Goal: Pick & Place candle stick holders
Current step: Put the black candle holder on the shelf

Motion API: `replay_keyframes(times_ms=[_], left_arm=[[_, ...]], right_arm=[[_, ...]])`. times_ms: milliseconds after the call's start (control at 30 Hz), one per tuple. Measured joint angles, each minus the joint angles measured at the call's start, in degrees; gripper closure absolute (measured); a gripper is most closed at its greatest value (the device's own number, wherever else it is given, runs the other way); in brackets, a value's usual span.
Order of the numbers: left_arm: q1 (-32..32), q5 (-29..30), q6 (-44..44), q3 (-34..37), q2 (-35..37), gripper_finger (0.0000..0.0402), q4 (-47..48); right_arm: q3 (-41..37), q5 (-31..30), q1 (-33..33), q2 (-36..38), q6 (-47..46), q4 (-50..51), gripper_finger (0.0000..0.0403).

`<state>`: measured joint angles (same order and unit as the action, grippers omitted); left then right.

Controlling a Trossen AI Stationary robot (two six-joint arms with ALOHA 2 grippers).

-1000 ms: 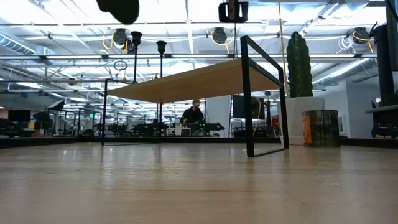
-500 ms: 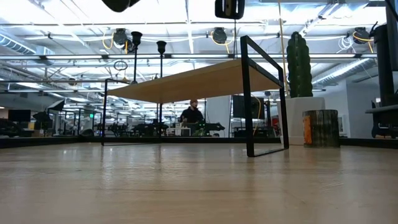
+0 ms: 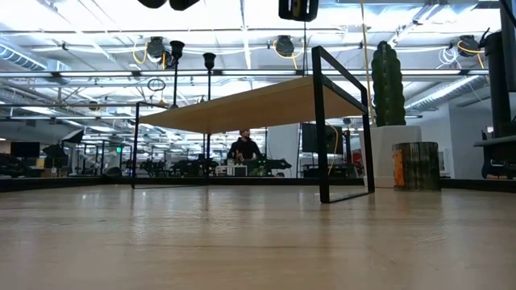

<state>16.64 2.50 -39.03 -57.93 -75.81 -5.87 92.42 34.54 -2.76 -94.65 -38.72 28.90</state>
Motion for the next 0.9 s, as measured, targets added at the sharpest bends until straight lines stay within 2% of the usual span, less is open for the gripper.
replay_keyframes(times_ms=[167, 500, 633, 900], left_arm=[[-0.79, -0.19, -0.72, 0.00, -0.99, 0.0173, -0.63], [-3.02, -7.15, -4.33, 0.07, -6.28, 0.0172, -5.56], [-4.13, -8.57, -5.03, 0.04, -7.25, 0.0172, -8.96], [-5.11, -10.78, -5.78, 0.07, -7.37, 0.0172, -9.12]], right_arm=[[0.00, 0.00, -0.19, 0.00, 0.16, -0.04, 0.0385], [0.00, 0.02, -0.39, 0.00, 0.24, -0.41, 0.0385], [0.00, 0.16, -0.39, 0.00, 0.42, -0.41, 0.0385], [0.02, 1.67, -0.70, -2.03, 0.52, -1.64, 0.0385]])
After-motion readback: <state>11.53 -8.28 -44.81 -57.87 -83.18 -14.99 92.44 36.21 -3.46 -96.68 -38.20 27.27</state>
